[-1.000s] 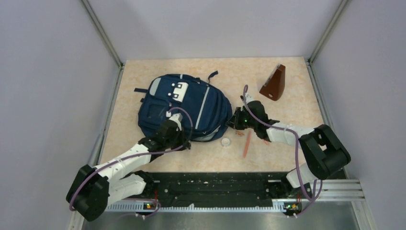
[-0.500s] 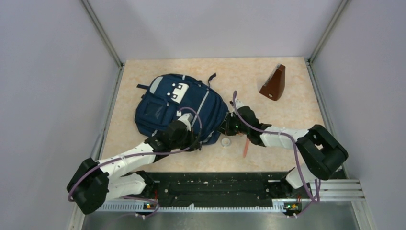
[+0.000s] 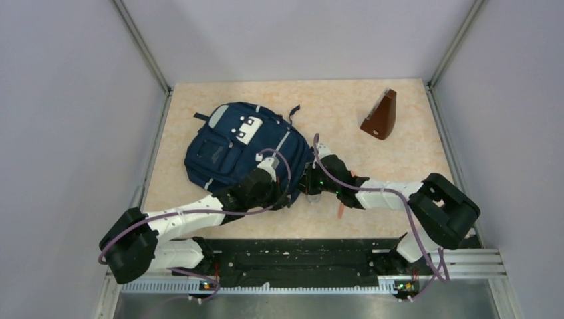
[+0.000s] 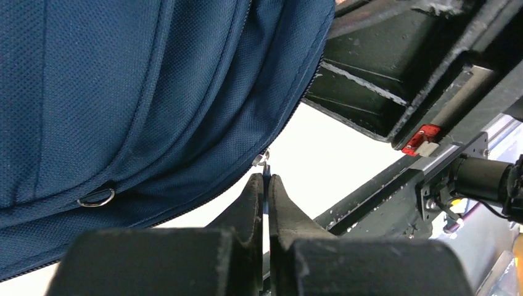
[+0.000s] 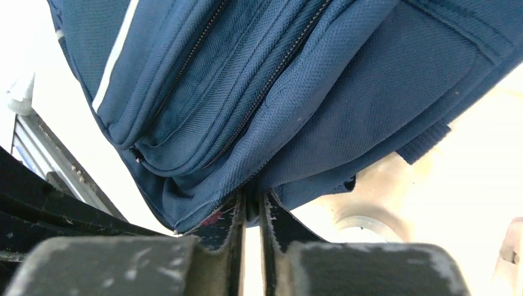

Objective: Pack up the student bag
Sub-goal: Zip the student bag at the center of the board.

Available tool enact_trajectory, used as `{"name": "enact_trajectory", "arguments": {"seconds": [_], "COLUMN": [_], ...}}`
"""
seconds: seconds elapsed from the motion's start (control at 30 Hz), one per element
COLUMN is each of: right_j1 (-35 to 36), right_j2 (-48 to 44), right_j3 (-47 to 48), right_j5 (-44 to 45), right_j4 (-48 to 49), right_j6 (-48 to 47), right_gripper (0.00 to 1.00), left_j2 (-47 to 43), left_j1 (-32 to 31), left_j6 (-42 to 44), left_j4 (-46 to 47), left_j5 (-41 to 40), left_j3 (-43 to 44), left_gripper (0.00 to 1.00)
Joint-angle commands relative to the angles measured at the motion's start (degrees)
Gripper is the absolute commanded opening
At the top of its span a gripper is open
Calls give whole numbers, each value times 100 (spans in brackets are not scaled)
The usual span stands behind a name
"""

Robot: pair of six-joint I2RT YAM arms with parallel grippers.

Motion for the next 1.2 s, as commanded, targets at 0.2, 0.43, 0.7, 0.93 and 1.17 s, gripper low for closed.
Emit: {"name": "enact_trajectory", "arguments": {"seconds": [0.2, 0.43, 0.7, 0.93, 1.17], "right_j1": [137, 303, 1256, 1526, 1721], "right_j2": [-1400, -2067, -2165, -1130, -370], "right_j3": [-571, -1028, -1085, -335, 75], "right_j5": [805, 812, 1676, 1696, 1820], "right_j4": [-328, -389, -24, 102, 24], "right_j6": [-545, -982, -1400, -1211, -869], "right_gripper": [41, 55, 57, 55, 53], "left_j2": [-748, -1898, -2971, -2818, -2528], "left_j1": [-63, -54, 302, 802, 920], "left_j6": [-245, -699, -1318, -1589, -1643], "left_j4": [405, -244, -459, 525, 874], "left_j5": [-537, -1169, -1650, -1089, -1203], "left_j3": [-221, -923, -1689, -2138, -2217], "left_gripper": [38, 69, 82, 86, 87]}}
